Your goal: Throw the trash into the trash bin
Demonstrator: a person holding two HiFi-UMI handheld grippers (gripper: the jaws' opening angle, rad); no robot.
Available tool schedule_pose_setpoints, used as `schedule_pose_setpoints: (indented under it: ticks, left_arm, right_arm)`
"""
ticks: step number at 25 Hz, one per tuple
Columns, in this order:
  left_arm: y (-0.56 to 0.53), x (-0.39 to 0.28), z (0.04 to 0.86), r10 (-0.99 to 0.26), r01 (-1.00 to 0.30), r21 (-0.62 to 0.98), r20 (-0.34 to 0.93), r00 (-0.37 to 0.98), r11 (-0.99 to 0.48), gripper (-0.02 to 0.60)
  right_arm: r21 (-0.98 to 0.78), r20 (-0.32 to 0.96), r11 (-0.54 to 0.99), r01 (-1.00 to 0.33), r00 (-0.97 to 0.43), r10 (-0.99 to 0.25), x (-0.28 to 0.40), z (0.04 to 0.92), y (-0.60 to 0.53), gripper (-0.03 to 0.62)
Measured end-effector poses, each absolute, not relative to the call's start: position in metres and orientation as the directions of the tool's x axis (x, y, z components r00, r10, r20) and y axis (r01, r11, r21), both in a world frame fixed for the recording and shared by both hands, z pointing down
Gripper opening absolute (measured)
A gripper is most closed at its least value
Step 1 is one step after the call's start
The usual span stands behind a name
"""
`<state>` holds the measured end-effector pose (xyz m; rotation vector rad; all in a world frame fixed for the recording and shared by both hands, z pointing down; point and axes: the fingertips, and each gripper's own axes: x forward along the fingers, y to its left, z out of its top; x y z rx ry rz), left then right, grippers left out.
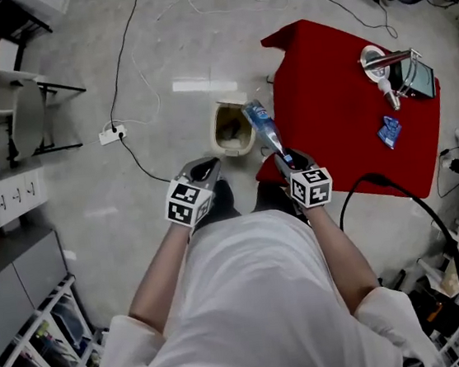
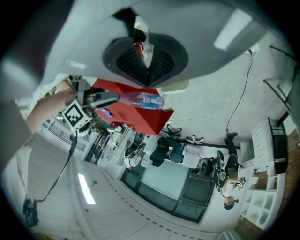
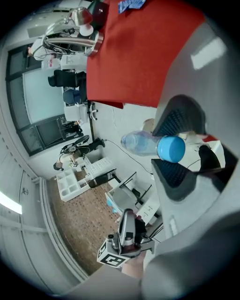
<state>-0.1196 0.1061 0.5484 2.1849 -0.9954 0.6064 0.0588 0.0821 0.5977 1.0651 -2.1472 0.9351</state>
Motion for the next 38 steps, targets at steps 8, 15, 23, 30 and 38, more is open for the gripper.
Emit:
schedule_pose_setpoints:
  ticks: [8,15,23,30,38]
  left_arm:
    - [0.102,-0.158,0.578,-0.496,-0.814,0.398,0.65,0.576,-0.423,0.005]
    - [0.087,-0.182,0.62,-0.488,-0.823,0.404,0.667,0.564,-0.399,0.003]
    - [0.075,-0.206,0.695,-0.468,-0.83,0.423,0.687,0.555,-0.363,0.003]
    - [0.077,-0.206,0.768,-0.417,-0.814,0.424,0.708,0.571,-0.396,0.003]
    - [0.1,-0.19,0.818,-0.366,-0.79,0.477,0.707,0.606,-0.386,0.005]
  right_arm:
    - [-0.356,0.796,0.438,-0.826,-0.513,-0.321,0.021,0.649,0.091,0.15]
    - [-0.371,0.85,0.391,-0.842,-0.478,-0.223,-0.026,0.713,0.087,0.15]
    - [-0.345,0.905,0.267,-0.9,-0.394,-0.158,-0.059,0.814,0.076,0.152]
    - [-0.306,0.937,0.2,-0.931,-0.332,-0.11,-0.051,0.915,0.079,0.152]
    - [-0.238,0.969,0.142,-0.961,-0.245,-0.033,-0.03,1.001,0.102,0.155]
